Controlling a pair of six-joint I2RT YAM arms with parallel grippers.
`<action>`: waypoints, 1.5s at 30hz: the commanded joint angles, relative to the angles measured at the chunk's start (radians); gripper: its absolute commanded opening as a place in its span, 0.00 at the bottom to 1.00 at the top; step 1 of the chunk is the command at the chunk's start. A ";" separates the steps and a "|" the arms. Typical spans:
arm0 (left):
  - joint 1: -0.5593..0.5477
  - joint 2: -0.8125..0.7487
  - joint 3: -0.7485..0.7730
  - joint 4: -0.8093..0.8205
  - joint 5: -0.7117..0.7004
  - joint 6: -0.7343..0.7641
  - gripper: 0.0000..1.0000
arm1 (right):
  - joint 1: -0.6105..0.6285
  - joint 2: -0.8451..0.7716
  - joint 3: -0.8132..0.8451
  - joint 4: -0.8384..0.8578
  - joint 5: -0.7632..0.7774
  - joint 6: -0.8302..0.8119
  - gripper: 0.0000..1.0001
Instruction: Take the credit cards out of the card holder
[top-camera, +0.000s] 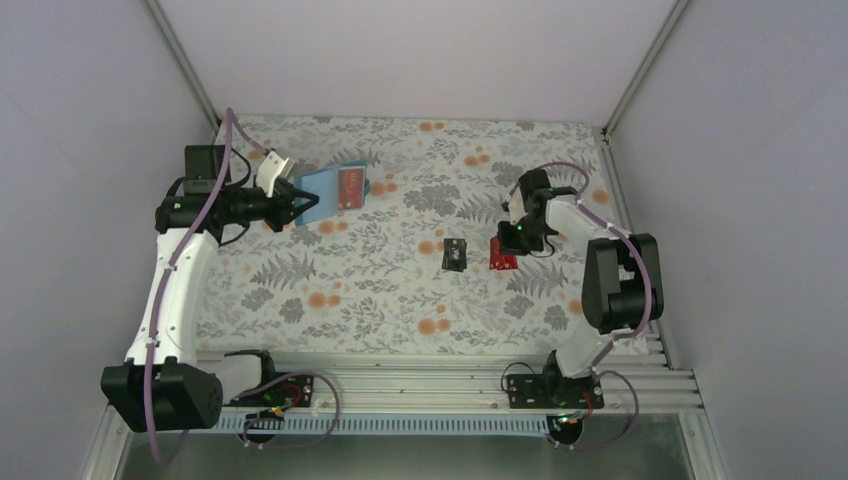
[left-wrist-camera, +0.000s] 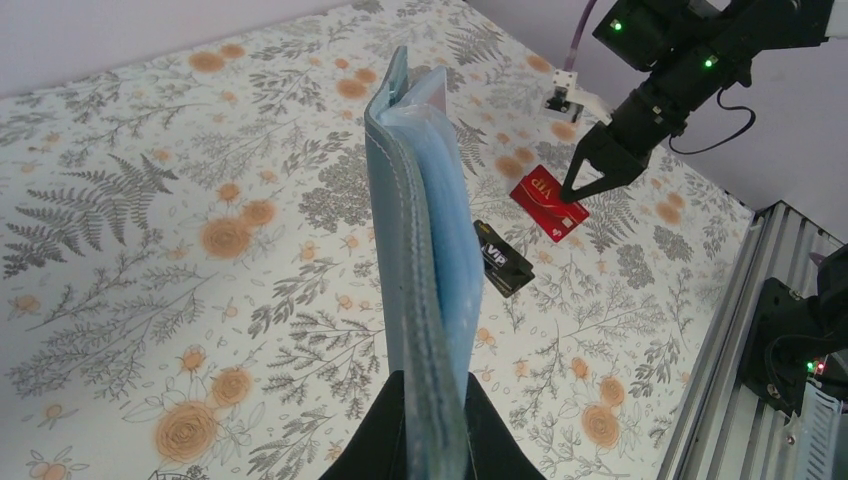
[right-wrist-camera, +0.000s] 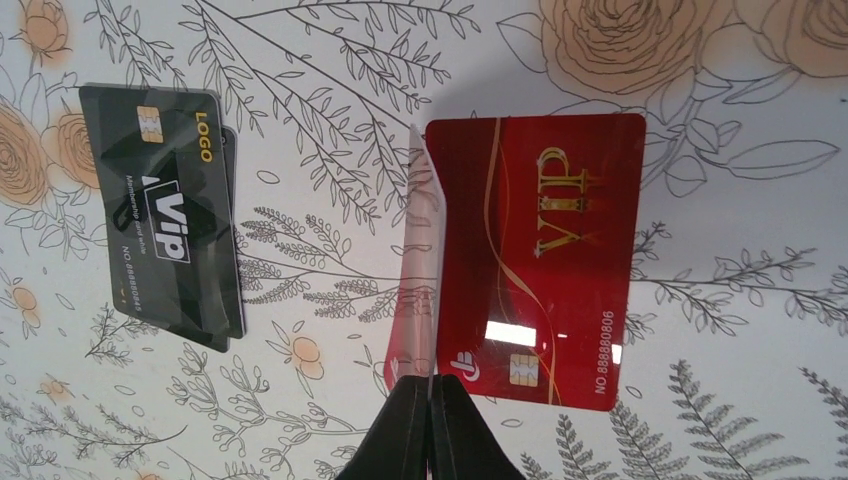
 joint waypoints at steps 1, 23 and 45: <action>0.003 -0.013 0.006 0.002 0.026 0.004 0.02 | -0.001 0.046 0.016 -0.022 -0.003 -0.022 0.04; 0.003 -0.002 0.005 0.004 0.028 0.003 0.02 | 0.007 0.128 0.095 -0.064 0.193 -0.013 0.08; 0.003 -0.029 0.034 -0.106 0.288 0.141 0.02 | 0.333 -0.334 0.183 0.322 0.040 -0.041 0.65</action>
